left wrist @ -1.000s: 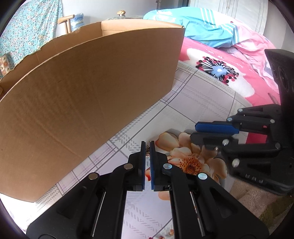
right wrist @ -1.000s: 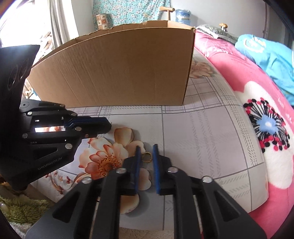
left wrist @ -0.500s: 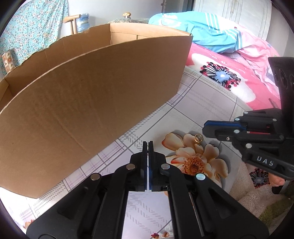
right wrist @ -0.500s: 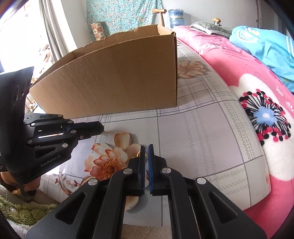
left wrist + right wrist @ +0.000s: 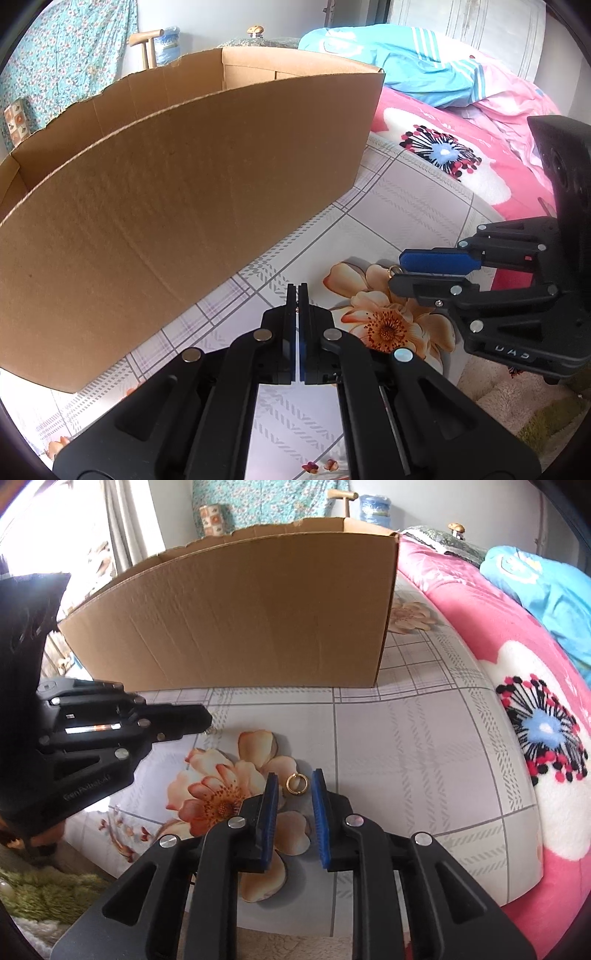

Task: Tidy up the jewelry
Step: 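Close the right tool on the small gold ring charm, then carry the gold ring charm into the box and open the right tool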

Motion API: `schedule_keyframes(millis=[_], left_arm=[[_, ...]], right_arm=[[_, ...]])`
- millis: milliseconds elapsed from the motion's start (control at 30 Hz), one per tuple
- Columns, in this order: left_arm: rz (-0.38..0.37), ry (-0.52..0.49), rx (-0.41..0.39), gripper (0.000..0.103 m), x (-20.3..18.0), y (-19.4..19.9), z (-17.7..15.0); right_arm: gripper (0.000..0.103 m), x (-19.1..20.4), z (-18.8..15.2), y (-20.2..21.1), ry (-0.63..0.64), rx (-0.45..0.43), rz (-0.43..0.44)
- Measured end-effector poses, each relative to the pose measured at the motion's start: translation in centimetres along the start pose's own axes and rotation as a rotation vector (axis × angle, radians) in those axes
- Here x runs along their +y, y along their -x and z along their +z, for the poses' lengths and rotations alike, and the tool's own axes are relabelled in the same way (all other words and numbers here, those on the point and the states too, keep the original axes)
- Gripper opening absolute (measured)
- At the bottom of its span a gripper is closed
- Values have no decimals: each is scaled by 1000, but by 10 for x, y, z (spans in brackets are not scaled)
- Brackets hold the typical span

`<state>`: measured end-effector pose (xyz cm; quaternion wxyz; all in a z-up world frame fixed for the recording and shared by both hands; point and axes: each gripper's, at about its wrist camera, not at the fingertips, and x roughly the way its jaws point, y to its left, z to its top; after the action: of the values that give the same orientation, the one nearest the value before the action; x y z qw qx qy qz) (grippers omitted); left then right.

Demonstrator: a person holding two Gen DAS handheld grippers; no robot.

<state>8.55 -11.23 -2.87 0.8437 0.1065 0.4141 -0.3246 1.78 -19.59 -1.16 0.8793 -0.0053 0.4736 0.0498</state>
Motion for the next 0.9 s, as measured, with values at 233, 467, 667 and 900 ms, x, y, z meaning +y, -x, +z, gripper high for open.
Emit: schedule_keyframes(millis=[233, 467, 667, 900], left_arm=[[0, 0, 1, 0, 1, 0, 0], [2, 3, -5, 0, 2, 1, 1], [-7, 15, -27, 0, 6, 15, 2], [-41, 51, -103, 0, 18, 59, 12]], right_arm=[[10, -3, 2, -1, -2, -1, 8], [10, -7, 2, 3, -20, -10, 19], [10, -10, 4, 20, -36, -50, 24], [10, -13, 26, 56, -46, -159, 54]])
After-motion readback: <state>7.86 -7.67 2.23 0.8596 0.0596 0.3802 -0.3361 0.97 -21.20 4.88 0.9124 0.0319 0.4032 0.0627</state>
